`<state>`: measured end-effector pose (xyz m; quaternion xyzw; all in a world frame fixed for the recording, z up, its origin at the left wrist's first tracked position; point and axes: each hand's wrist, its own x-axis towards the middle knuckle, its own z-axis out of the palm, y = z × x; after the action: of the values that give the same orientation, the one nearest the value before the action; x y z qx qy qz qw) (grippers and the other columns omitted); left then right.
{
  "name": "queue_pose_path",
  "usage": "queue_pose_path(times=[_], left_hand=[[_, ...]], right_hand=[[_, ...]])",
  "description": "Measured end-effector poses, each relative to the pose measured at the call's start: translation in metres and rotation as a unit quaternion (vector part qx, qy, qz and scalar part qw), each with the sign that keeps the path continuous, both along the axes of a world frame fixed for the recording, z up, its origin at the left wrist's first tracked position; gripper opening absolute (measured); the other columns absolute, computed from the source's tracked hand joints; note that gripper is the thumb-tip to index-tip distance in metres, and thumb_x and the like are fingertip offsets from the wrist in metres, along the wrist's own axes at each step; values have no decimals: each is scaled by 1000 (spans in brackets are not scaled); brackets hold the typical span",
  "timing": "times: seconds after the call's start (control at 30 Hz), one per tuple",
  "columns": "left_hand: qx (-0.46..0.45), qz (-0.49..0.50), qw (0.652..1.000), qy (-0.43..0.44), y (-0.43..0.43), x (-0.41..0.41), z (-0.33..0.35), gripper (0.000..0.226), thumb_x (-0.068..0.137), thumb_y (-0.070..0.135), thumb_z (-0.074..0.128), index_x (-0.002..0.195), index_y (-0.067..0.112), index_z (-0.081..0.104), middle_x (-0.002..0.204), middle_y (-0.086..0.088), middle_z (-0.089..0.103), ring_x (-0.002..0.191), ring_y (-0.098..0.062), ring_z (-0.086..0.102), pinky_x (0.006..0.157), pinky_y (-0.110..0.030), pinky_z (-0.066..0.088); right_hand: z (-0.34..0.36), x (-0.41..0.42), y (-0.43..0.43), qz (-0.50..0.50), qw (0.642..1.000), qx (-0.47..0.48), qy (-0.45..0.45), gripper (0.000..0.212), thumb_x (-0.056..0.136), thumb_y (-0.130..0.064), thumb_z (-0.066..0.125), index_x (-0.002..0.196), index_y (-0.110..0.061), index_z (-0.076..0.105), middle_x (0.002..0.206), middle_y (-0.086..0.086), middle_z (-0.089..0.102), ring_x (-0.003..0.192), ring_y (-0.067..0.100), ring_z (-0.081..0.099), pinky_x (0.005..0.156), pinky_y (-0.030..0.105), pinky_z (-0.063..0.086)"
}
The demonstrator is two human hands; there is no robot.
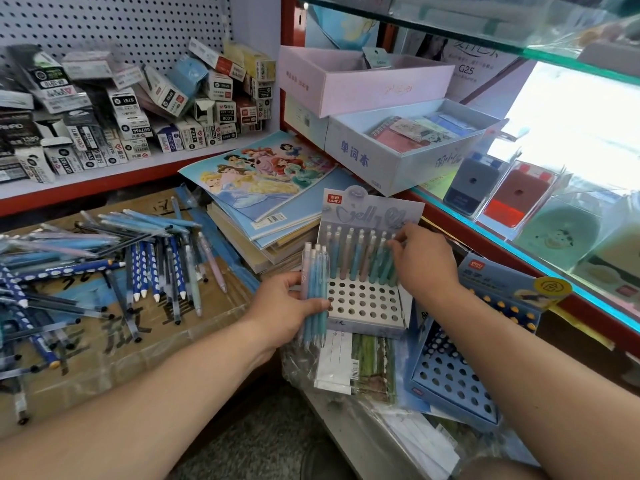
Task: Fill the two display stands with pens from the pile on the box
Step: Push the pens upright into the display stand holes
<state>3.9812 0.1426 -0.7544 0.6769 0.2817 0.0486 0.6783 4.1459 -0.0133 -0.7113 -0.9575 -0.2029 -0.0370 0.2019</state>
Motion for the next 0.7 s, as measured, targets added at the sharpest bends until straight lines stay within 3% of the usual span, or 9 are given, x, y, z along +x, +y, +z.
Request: queue_pose_path(times=[0.17,0.3,0.4,0.47,0.57,0.7], left_hand=[[7,0,1000,3,-1,-1,0,34,82,8,82,111,21,69,101,-3,77,92,-17,75,85,-34,61],[12,-3,1000,2,1,-2,0,32,83,9,82,108,24,69,99,-1,77,89,-13,75,75,-25,59],[2,-4,1000,-1,3,-3,1,34,82,8,82,112,20,69,98,0,78,86,-11,76,70,-21,58],[-12,-11,1000,-5,4,-4,2,36,81,7,82,113,18,70,99,-2,79,89,-15,77,79,-29,61],[-30,-24,999,-19,4,-6,3,38,80,4,82,114,16,70,101,-8,79,95,-24,76,94,-46,59],[-46,-43,997,-34,6,-10,5,33,82,-1,79,110,12,70,101,-14,78,96,-29,76,93,-47,59]], right_hand=[[-1,1,2,-9,1000,6,15,15,105,-29,53,114,-18,59,99,3,65,88,19,64,78,41,59],[2,-4,0,-7,997,77,5,18,103,-30,57,117,-20,51,98,-2,62,85,14,64,73,38,59],[11,-12,3,20,991,133,10,10,102,-30,59,108,-23,56,92,-6,65,80,9,65,66,31,58],[14,-23,9,72,981,163,75,8,101,-29,60,106,-24,64,89,-6,68,76,9,67,60,25,55],[11,-41,20,152,940,198,232,23,98,-29,66,119,-20,66,94,-1,72,76,12,71,60,25,58],[8,-48,29,170,906,240,305,29,96,-21,71,122,-9,66,84,3,75,70,12,71,59,24,56]])
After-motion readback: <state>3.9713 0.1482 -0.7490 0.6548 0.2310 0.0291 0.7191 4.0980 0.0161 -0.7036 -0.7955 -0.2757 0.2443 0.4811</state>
